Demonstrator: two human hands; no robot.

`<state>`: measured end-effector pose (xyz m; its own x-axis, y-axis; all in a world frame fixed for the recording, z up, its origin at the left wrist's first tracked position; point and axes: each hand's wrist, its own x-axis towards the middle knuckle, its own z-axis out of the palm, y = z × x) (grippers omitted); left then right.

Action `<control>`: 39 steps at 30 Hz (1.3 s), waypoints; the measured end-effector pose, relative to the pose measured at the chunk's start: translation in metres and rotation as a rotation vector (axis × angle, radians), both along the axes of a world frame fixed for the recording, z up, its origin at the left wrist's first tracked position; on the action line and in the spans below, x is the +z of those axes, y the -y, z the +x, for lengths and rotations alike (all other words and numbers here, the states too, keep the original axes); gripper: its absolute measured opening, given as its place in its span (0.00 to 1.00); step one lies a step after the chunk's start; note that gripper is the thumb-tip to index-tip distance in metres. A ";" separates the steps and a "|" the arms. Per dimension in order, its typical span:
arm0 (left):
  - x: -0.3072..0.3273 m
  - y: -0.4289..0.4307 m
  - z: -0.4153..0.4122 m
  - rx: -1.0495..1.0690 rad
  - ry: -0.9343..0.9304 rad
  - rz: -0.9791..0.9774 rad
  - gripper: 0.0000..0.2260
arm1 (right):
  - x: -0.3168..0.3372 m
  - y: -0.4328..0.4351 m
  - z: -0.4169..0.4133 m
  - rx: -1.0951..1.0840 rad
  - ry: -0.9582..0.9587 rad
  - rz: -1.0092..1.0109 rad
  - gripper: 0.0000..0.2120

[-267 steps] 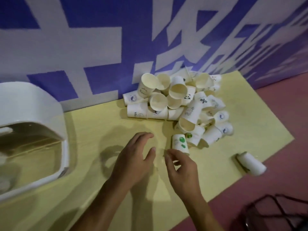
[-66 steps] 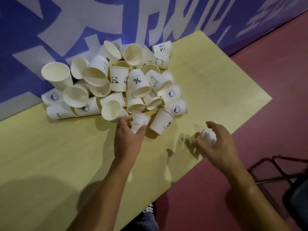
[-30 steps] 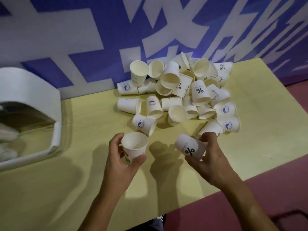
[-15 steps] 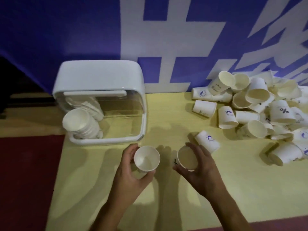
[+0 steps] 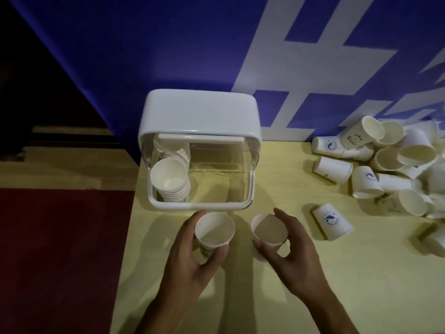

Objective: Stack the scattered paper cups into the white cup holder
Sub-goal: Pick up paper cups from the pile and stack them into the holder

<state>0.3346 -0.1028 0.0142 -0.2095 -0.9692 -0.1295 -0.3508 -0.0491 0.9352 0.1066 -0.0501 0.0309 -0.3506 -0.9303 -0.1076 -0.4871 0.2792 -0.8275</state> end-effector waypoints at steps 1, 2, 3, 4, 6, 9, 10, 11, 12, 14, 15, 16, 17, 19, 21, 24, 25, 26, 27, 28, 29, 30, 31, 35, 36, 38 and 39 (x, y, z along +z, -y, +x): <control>0.004 0.003 -0.001 0.018 0.004 -0.022 0.33 | 0.003 0.003 0.002 -0.015 0.020 -0.002 0.37; 0.007 0.008 -0.003 0.037 0.018 -0.041 0.33 | 0.005 0.007 0.003 -0.027 0.048 -0.008 0.38; 0.010 0.013 -0.006 0.053 0.034 -0.060 0.33 | 0.008 0.012 0.003 -0.035 0.081 -0.019 0.39; 0.013 0.018 -0.010 0.065 0.047 -0.078 0.34 | 0.010 0.016 0.003 -0.041 0.111 -0.028 0.40; 0.018 0.029 -0.019 0.085 0.053 -0.097 0.36 | 0.016 0.026 0.002 -0.044 0.157 -0.038 0.40; 0.023 0.045 -0.032 0.116 0.045 -0.130 0.38 | 0.025 0.038 -0.002 -0.049 0.222 -0.058 0.38; 0.024 0.052 -0.037 0.120 0.053 -0.148 0.38 | 0.028 0.040 -0.004 -0.053 0.235 -0.062 0.37; 0.024 0.058 -0.042 0.123 0.057 -0.167 0.37 | 0.029 0.042 -0.007 -0.057 0.242 -0.064 0.37; 0.023 0.065 -0.046 0.128 0.062 -0.188 0.36 | 0.029 0.044 -0.009 -0.063 0.243 -0.062 0.36; 0.016 0.076 -0.056 0.151 0.097 -0.230 0.35 | 0.027 0.047 -0.015 -0.081 0.237 -0.056 0.35; 0.011 0.081 -0.060 0.161 0.117 -0.236 0.36 | 0.026 0.048 -0.017 -0.089 0.233 -0.059 0.35; 0.007 0.085 -0.063 0.163 0.135 -0.223 0.37 | 0.025 0.050 -0.020 -0.095 0.231 -0.064 0.36; 0.004 0.089 -0.067 0.152 0.155 -0.195 0.38 | 0.024 0.051 -0.022 -0.100 0.232 -0.068 0.36; -0.005 0.096 -0.071 0.102 0.216 -0.139 0.38 | 0.024 0.054 -0.025 -0.101 0.224 -0.074 0.36; -0.013 0.102 -0.074 0.070 0.269 -0.098 0.37 | 0.023 0.056 -0.028 -0.099 0.208 -0.075 0.36; -0.020 0.108 -0.076 0.035 0.333 -0.027 0.37 | 0.021 0.058 -0.032 -0.091 0.169 -0.065 0.36; -0.021 0.108 -0.075 0.018 0.349 -0.004 0.38 | 0.021 0.059 -0.033 -0.085 0.154 -0.060 0.36; -0.022 0.109 -0.075 0.000 0.364 0.013 0.39 | 0.021 0.060 -0.034 -0.081 0.145 -0.055 0.36; -0.023 0.110 -0.074 -0.015 0.379 0.024 0.39 | 0.021 0.061 -0.034 -0.082 0.145 -0.053 0.36; -0.023 0.111 -0.074 -0.023 0.391 0.031 0.40 | 0.021 0.062 -0.035 -0.086 0.151 -0.053 0.36; -0.024 0.113 -0.073 -0.026 0.399 0.041 0.40 | 0.020 0.063 -0.035 -0.090 0.158 -0.054 0.36; -0.024 0.114 -0.074 -0.025 0.405 0.054 0.41 | 0.020 0.064 -0.035 -0.092 0.163 -0.056 0.36; -0.023 0.115 -0.074 -0.023 0.407 0.068 0.41 | 0.020 0.066 -0.035 -0.094 0.168 -0.058 0.36; -0.022 0.117 -0.072 -0.038 0.407 0.080 0.42 | 0.021 0.069 -0.032 -0.089 0.183 -0.075 0.36; -0.020 0.117 -0.072 -0.048 0.407 0.086 0.44 | 0.021 0.069 -0.031 -0.082 0.186 -0.083 0.36; -0.018 0.117 -0.071 -0.064 0.405 0.098 0.46 | 0.023 0.070 -0.028 -0.070 0.190 -0.101 0.36; -0.017 0.117 -0.071 -0.072 0.400 0.103 0.46 | 0.024 0.071 -0.027 -0.064 0.189 -0.111 0.36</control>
<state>0.2638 -0.2197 -0.0032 -0.1897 -0.9317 -0.3098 -0.6914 -0.0973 0.7159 0.0799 -0.1211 0.0547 -0.3928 -0.9166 -0.0751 -0.3042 0.2065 -0.9300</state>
